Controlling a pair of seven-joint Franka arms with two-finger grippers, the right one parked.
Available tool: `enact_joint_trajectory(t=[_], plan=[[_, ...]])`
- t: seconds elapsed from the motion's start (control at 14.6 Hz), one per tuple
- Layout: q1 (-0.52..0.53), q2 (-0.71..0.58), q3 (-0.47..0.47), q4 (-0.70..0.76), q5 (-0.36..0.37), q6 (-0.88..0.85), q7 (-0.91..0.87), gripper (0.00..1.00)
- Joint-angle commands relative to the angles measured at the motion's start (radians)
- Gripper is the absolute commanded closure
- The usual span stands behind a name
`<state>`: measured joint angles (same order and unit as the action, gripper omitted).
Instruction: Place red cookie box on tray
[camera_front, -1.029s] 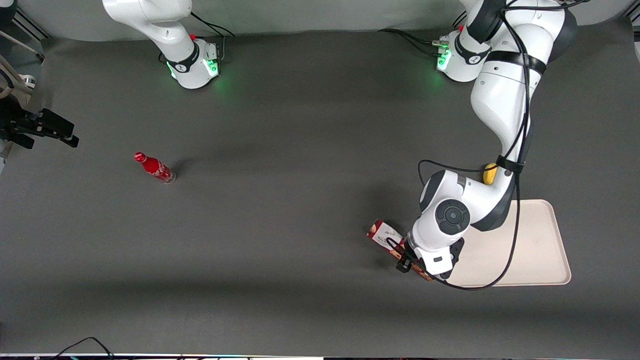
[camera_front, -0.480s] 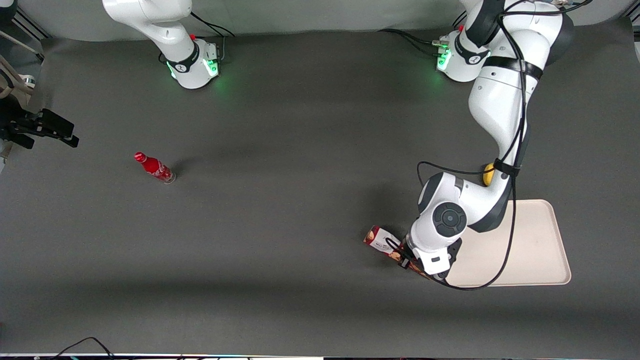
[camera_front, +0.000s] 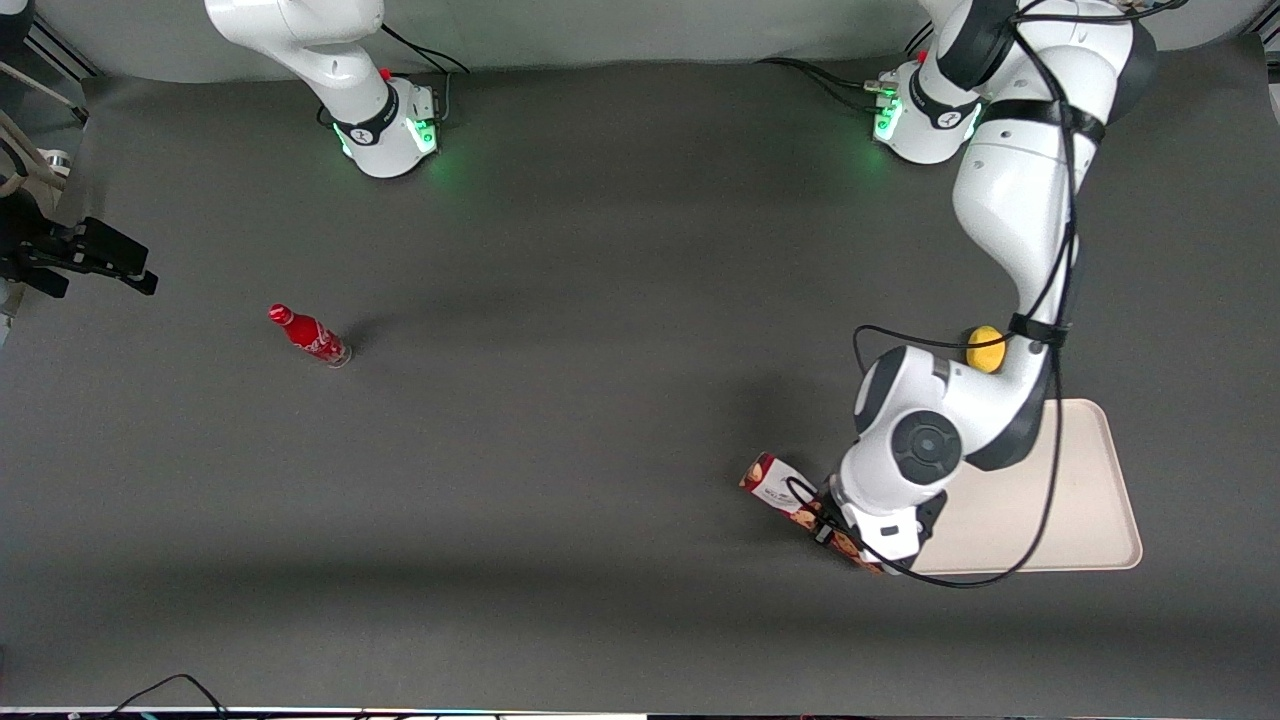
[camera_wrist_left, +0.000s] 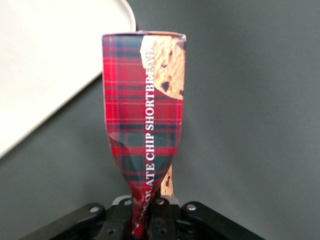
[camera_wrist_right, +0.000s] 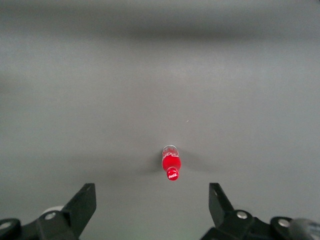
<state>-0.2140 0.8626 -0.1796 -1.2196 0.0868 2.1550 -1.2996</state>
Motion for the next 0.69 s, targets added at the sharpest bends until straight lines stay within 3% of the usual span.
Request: enact_joint_trajectory(t=[0.0,0.27,0.62], plan=[[0.071,-0.033,0.0,0.179,-0.088,-0.275,0.256,1.0],[0.198,-0.079,-0.001,0.209,-0.104,-0.435,0.567,1.0],[0.364,-0.135,0.066,0.207,-0.094,-0.538,1.179,1.0]])
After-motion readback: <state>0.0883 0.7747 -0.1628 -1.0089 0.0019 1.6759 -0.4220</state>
